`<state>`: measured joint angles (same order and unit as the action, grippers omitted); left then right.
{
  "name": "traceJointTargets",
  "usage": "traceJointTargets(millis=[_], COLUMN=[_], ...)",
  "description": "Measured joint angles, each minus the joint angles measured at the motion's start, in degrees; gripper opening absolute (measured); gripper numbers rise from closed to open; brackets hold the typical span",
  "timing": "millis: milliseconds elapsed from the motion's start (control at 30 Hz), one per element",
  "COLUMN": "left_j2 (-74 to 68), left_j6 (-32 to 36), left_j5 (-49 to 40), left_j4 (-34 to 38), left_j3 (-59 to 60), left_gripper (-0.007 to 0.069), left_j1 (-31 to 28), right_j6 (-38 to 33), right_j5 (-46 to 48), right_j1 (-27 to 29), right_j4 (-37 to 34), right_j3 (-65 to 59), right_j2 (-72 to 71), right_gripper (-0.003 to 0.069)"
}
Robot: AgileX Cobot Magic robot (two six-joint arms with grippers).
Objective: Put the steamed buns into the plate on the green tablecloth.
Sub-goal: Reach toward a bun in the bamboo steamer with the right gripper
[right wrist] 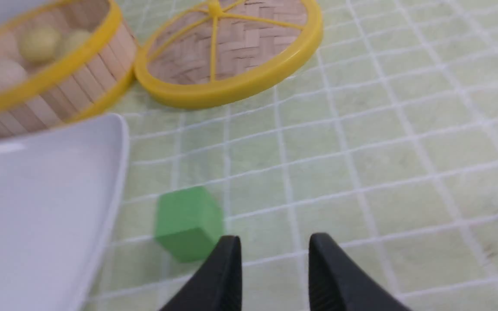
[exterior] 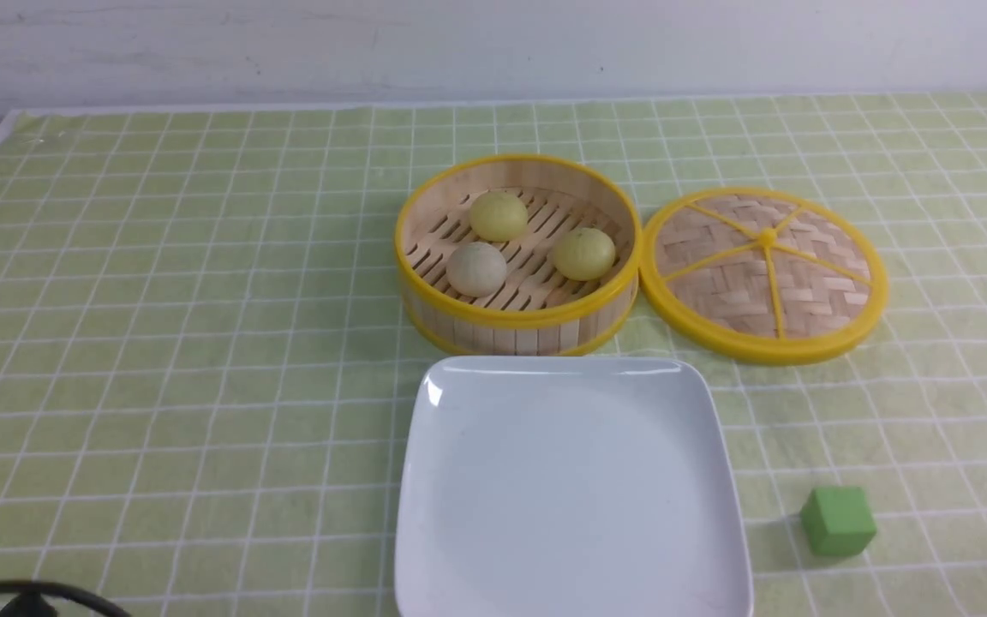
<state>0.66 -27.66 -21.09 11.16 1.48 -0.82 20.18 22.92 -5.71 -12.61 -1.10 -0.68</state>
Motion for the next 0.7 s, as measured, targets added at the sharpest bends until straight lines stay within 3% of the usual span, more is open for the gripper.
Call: traceJointTargets(millis=[100,200,433,533,633,700], left_j2=[0.0,0.0,0.0,-0.1,-4.4,-9.8], left_j6=[-8.6,-12.1,-12.0,-6.6,-1.5,0.3], left_j5=[-0.1,0.3,6.9,2.8,-5.4,-13.8], left_j4=[9.6,13.6,14.2,12.0,7.3,3.9], left_j3=[0.1,0.1,-0.4,-6.4,-14.8,-19.1], left_gripper=[0.0241,0.0241,0.0204,0.0110,0.0021,0.0003], left_j1=[0.0,0.0,0.0,0.0,0.0,0.0], right_j6=[4.2,5.8,5.8,3.2,1.5,3.0], right_j5=[-0.5,-1.1,-2.1,0.1,8.0,15.5], right_j1=[0.0,0.0,0.0,0.0,0.0,0.0], right_j4=[-6.6,-10.7,-13.2,-9.5,-0.2,5.7], right_j3=[-0.2,-0.3,1.3,9.0,18.8,24.2], right_j2=[0.0,0.0,0.0,0.9,6.7,12.3], right_gripper=[0.0240,0.0240,0.0206,0.0115,0.0002,-0.0010])
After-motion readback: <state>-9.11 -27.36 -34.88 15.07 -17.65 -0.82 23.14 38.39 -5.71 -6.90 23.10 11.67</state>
